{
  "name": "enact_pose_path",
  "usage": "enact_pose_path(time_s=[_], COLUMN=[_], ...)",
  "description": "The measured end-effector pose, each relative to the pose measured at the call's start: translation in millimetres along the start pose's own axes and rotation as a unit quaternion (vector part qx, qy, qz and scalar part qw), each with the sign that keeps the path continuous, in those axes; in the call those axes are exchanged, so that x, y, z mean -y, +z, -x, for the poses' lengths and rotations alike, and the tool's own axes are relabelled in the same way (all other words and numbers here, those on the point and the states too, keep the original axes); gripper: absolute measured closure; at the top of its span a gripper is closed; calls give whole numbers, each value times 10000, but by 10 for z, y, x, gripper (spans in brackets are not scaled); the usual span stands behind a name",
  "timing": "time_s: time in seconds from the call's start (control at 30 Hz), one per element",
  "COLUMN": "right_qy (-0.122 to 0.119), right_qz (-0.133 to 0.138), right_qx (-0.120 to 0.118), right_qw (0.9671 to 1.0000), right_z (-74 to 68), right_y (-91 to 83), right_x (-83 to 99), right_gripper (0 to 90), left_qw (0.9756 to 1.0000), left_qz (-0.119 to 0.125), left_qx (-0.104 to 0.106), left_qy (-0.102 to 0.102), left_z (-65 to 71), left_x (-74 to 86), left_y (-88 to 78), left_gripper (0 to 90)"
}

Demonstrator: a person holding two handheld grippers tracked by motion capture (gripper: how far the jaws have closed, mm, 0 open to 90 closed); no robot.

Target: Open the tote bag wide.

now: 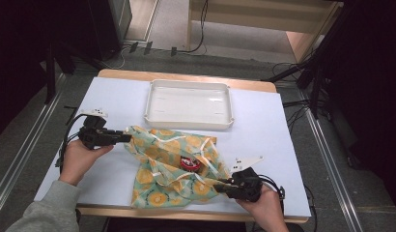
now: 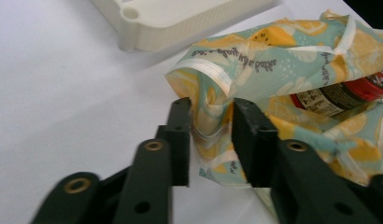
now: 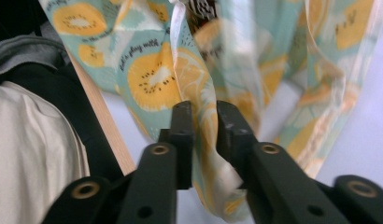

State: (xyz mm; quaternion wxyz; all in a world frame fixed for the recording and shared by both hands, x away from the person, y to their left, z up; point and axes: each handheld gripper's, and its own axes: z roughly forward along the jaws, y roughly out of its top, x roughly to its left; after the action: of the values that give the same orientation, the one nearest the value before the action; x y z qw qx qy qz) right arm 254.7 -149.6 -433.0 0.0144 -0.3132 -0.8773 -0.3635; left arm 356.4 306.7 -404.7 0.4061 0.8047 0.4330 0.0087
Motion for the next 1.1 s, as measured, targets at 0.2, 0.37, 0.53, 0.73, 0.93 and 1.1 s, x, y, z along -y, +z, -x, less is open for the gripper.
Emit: enact_pose_path(time_s=[0.2, 0.37, 0.53, 0.73, 0.93, 1.1], right_qy=[-148, -179, -241, -253, -258, -221], right_qz=[263, 418, 601, 689, 717, 615], right_qx=[-27, -83, -63, -41, 18, -48], right_qw=[9995, 9989, 9979, 9973, 9971, 9979], right_z=[-47, -81, -117, -115, -51, 0], right_y=[-108, -184, -218, -165, -43, 94], right_x=[-113, -201, -343, -526, -671, -754], right_gripper=[651, 629, 718, 861, 900, 900], left_qw=[9998, 9994, 9980, 9959, 9940, 9925], left_qz=[125, 219, 392, 244, 43, -20], left_qx=[-22, 3, 120, 404, 626, 838], left_qy=[145, 270, 487, 772, 893, 888], left_z=[102, 190, 367, 629, 772, 867], left_x=[-54, -95, -150, -196, -184, -178], left_y=[-124, -228, -321, -205, 9, 177], left_gripper=[480, 439, 598, 815, 900, 900])
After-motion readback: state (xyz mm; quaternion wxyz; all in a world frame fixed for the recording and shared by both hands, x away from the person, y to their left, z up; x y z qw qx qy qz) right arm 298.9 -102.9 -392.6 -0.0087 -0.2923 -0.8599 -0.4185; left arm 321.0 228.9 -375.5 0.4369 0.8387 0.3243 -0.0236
